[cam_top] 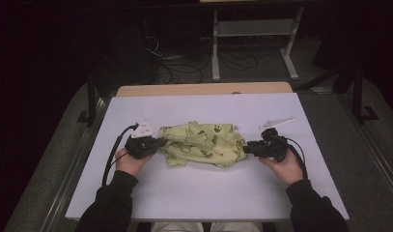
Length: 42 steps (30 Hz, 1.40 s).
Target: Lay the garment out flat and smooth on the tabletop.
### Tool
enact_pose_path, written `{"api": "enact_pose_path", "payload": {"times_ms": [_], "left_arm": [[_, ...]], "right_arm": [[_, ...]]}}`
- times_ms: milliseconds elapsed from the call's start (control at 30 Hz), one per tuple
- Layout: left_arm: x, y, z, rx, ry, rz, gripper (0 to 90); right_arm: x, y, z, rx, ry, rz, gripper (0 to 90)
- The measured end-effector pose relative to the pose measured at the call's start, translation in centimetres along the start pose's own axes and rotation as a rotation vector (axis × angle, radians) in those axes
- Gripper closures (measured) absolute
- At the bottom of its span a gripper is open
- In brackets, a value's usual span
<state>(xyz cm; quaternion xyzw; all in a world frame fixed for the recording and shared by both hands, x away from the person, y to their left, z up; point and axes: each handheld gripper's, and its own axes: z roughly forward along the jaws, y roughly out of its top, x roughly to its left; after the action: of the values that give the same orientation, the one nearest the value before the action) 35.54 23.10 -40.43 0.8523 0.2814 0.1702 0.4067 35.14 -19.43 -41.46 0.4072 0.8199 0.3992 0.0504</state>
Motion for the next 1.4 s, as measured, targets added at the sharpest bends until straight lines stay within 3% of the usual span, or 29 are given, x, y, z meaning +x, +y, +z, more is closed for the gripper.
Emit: {"api": "enact_pose_path", "payload": {"times_ms": [133,367,800,1100,1233,1300,1400], "left_arm": [[0.0,-0.1,0.0,0.002,-0.005,0.001,87.0],[0.0,-0.1,0.1,0.002,-0.008,0.0,87.0],[-0.1,-0.1,0.2,0.006,-0.012,0.004,87.0],[-0.1,-0.1,0.2,0.001,-0.012,0.007,87.0],[0.0,-0.1,0.2,0.002,-0.012,0.005,87.0],[-0.1,-0.1,0.2,0.0,-0.011,0.005,87.0],[0.0,-0.1,0.1,-0.001,-0.009,0.006,87.0]], "right_arm": [[0.1,0.7,-0.4,-0.041,0.035,-0.012,52.0],[1.1,2.6,0.0,-0.081,0.1,-0.06,46.3],[1.7,4.1,3.1,-0.028,0.116,-0.111,46.5],[1.7,4.3,4.9,0.05,0.12,-0.108,57.0],[2.2,4.3,5.4,0.08,0.121,-0.146,75.6],[2.3,4.3,5.1,0.083,0.131,-0.142,82.5],[2.1,4.3,4.7,0.063,0.151,-0.124,85.1]]}}
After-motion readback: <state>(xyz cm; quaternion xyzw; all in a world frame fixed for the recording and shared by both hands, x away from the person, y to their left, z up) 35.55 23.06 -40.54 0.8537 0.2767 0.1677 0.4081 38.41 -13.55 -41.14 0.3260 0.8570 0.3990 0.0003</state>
